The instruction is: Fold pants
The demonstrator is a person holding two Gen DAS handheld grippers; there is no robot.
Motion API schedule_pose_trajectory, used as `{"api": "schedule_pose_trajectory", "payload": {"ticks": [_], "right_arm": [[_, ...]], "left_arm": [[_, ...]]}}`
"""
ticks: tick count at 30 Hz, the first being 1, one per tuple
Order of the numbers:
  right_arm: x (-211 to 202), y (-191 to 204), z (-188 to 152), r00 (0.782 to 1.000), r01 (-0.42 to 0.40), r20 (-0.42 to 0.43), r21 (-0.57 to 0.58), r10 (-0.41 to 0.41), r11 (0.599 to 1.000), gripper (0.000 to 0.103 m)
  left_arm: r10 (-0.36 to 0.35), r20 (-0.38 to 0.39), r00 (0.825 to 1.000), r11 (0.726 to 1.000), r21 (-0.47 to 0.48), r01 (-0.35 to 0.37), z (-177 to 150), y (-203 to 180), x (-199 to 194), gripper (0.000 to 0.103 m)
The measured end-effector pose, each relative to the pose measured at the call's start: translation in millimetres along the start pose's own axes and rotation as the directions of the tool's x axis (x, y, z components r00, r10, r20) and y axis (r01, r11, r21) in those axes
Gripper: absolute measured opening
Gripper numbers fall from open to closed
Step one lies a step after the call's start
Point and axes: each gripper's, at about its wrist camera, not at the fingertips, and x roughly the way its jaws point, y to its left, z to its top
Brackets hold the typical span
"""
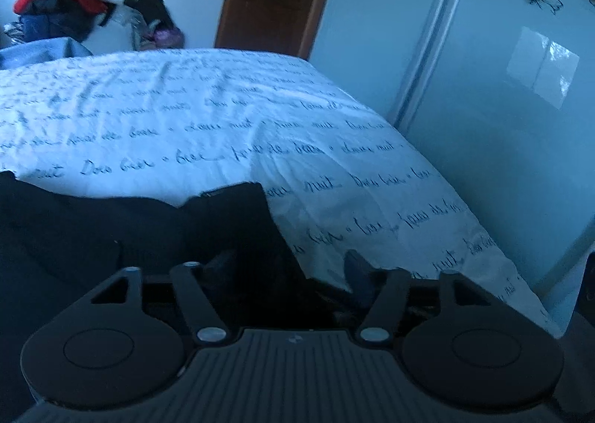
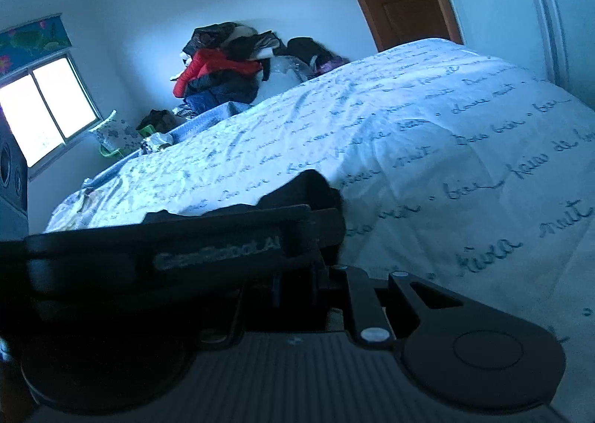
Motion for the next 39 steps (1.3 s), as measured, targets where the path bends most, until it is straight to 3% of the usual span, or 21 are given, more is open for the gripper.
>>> {"api": "schedule_pose_trajectory", "payload": {"ticks": [6, 9, 11, 13, 15, 18, 22, 25, 27, 30, 33, 37, 39], "right_arm": [[-18.3, -20.2, 3.2, 0.992, 0.122, 0.005, -0.038, -0.122, 0.992, 0.015], [-25.6, -28.3, 13.7, 0.984, 0.175, 0.036, -0.037, -0.173, 0.984, 0.015], [-25.7, -29.2, 24.4, 0.988, 0.149, 0.05, -0.034, -0.147, 0.988, 0.018], [-20.8, -24.0, 34.0, 0.994, 0.095, 0.064, -0.034, -0.093, 0.995, 0.029], [-8.9, -17.1, 41.9, 0.998, 0.007, 0.058, -0.031, -0.005, 0.999, 0.059], [16.4, -10.3, 52.3, 0.991, -0.13, 0.028, -0.005, 0.13, 0.992, 0.061], [53.2, -13.6, 61.9, 0.982, -0.181, -0.043, 0.086, 0.185, 0.98, 0.061], [72.0, -23.3, 63.6, 0.971, -0.209, -0.079, 0.166, 0.224, 0.964, 0.055], [79.2, -27.0, 60.8, 0.966, -0.215, -0.104, 0.193, 0.238, 0.957, 0.026], [76.9, -17.5, 55.2, 0.973, -0.192, -0.109, 0.103, 0.203, 0.976, 0.01], [71.6, -6.3, 55.0, 0.992, -0.107, -0.071, 0.003, 0.107, 0.994, 0.008], [80.3, 0.6, 52.3, 0.997, -0.03, -0.067, -0.062, 0.026, 0.998, 0.008], [84.0, 1.8, 50.0, 0.996, -0.013, -0.092, -0.078, 0.006, 0.997, 0.01]], "left_arm": [[-0.105, -0.036, 0.994, 0.994, -0.045, 0.104, 4.4, 13.0, -11.6, 0.079], [-0.093, -0.02, 0.995, 0.994, -0.066, 0.092, 10.0, 32.6, -25.6, 0.08], [-0.043, 0.008, 0.999, 0.997, -0.061, 0.043, 15.3, 49.0, -36.4, 0.08], [0.051, 0.039, 0.998, 0.997, -0.054, -0.049, 21.8, 69.4, -46.9, 0.08], [0.154, 0.06, 0.986, 0.988, -0.038, -0.151, 27.4, 87.3, -52.2, 0.08], [0.311, 0.06, 0.949, 0.95, -0.011, -0.311, 35.7, 115.2, -51.3, 0.079], [0.38, 0.033, 0.924, 0.925, -0.012, -0.38, 40.2, 143.4, -44.8, 0.078], [0.373, -0.002, 0.928, 0.928, -0.012, -0.373, 40.3, 152.1, -37.0, 0.077], [0.368, -0.016, 0.93, 0.93, 0.005, -0.368, 37.9, 152.5, -30.6, 0.077], [0.398, -0.016, 0.917, 0.917, 0.022, -0.398, 30.4, 155.8, -22.0, 0.077], [0.434, -0.04, 0.9, 0.901, -0.004, -0.434, 29.4, 164.6, -6.8, 0.079], [0.448, -0.073, 0.891, 0.891, -0.038, -0.452, 29.4, 174.6, 2.6, 0.079], [0.444, -0.052, 0.895, 0.894, -0.037, -0.446, 29.2, 170.9, -7.5, 0.076]]}}
